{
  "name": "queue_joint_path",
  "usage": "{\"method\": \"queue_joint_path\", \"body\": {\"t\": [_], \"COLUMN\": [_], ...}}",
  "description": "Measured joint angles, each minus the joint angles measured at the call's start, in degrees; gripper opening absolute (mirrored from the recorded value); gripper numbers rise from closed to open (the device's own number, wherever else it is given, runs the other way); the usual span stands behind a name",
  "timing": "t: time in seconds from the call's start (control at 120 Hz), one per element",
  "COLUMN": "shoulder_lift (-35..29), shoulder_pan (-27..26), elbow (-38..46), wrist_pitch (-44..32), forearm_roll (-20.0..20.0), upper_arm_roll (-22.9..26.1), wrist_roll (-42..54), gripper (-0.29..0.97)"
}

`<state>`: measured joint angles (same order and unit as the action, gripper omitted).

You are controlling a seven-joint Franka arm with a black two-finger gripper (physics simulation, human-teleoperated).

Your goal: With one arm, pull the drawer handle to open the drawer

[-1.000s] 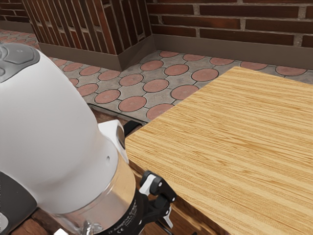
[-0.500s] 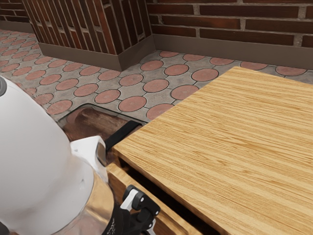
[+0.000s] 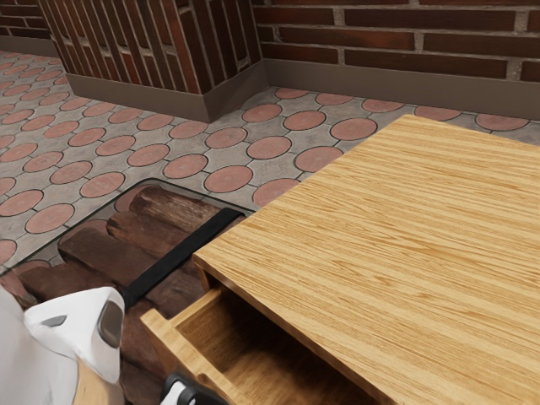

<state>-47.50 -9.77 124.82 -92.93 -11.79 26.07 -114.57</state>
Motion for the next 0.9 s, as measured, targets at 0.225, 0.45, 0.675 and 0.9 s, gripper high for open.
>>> {"method": "queue_joint_path", "body": {"t": [0.225,0.45,0.675,0.9], "shoulder_lift": [-3.0,-6.6,-10.5,-13.8], "shoulder_pan": [-2.4,-5.1,-7.1,-8.5], "elbow": [1.6,2.7,3.4,5.1], "wrist_pitch": [1.2,3.1,5.2,8.0], "forearm_roll": [-0.5,-1.4,-2.7,-3.3], "upper_arm_roll": [-0.5,-0.3,0.3,0.3], "wrist_roll": [-0.5,-1.4,-2.6,-4.0], "gripper": [0.68,0.68,0.68,0.68]}}
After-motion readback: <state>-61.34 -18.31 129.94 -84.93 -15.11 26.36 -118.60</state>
